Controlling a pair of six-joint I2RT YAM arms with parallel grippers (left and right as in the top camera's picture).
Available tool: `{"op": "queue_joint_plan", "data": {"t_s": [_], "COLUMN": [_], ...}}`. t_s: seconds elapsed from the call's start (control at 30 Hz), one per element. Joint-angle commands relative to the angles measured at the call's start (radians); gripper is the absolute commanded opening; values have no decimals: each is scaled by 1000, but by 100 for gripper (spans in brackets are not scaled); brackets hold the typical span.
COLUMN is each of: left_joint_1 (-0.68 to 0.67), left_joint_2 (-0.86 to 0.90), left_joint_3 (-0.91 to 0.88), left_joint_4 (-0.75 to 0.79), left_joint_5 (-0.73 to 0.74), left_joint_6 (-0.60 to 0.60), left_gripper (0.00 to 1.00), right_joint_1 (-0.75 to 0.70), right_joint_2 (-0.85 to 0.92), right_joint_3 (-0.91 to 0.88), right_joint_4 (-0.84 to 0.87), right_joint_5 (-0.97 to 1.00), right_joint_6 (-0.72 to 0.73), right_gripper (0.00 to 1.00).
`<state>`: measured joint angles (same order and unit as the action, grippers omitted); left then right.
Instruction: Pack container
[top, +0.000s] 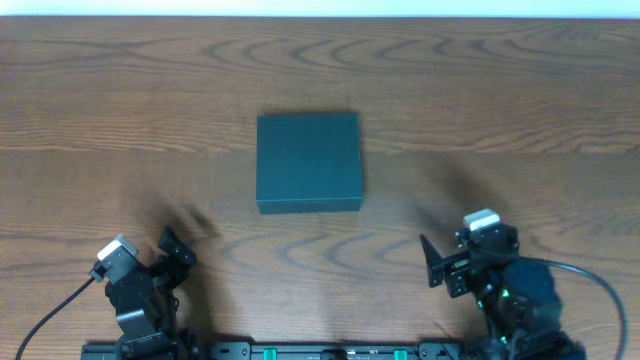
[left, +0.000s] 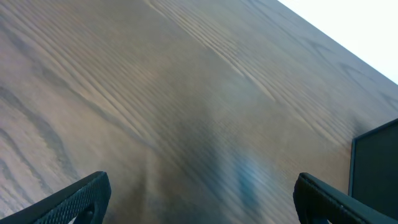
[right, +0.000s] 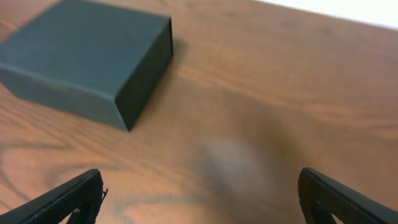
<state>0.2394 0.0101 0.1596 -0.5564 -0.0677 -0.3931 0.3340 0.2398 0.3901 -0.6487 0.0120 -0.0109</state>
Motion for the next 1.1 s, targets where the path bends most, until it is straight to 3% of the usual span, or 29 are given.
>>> {"op": "queue_joint_plan", "data": {"t_s": [0.0, 0.33, 1.07], "left_joint_1": [2, 2, 2], "left_joint_2": [-6, -6, -6], "left_joint_3": [-12, -12, -12], "left_joint_4": [5, 5, 5], "left_joint_5": [-18, -18, -18], "left_joint_6": [-4, -4, -4], "left_gripper": [95, 95, 95], "right_joint_1": [-5, -5, -5], "right_joint_2": [-71, -219, -234], "right_joint_3": [-66, -236, -236], "right_joint_4": [10, 5, 5], "right_joint_5": [6, 0, -2], "right_joint_6": [53, 59, 59], "right_gripper": [99, 99, 99]}}
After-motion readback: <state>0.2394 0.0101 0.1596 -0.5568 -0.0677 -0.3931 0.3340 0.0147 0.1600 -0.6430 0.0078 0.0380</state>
